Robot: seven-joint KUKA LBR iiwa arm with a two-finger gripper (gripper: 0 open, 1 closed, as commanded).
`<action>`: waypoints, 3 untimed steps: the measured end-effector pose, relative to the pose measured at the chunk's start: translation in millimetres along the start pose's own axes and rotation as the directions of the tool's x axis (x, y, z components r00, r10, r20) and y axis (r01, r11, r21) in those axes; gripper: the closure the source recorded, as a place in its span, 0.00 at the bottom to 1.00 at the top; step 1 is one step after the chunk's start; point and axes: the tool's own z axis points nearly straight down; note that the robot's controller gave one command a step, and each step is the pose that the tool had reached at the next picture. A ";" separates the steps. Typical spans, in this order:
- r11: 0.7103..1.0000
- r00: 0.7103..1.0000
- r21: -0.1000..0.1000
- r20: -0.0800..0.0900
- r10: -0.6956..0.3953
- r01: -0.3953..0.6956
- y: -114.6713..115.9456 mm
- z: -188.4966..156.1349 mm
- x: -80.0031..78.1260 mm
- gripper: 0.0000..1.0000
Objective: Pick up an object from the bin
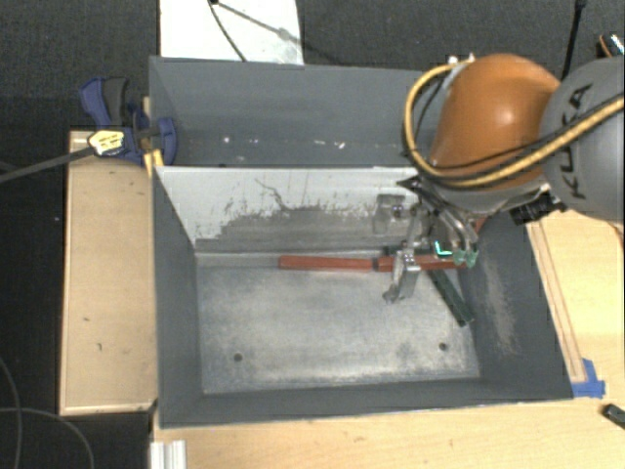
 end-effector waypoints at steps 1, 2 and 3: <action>0.984 0.984 0.001 0.001 0.179 -0.179 -46.6 112.4 -28.0 0.00; 0.983 0.983 -0.001 0.004 -0.184 0.184 2.4 156.3 -32.7 0.00; 1.000 1.000 -0.001 0.011 0.020 -0.020 3.6 130.8 -32.3 0.00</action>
Offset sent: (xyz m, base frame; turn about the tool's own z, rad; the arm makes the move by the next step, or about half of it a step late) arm 0.0289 -0.0450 -0.1095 0.1806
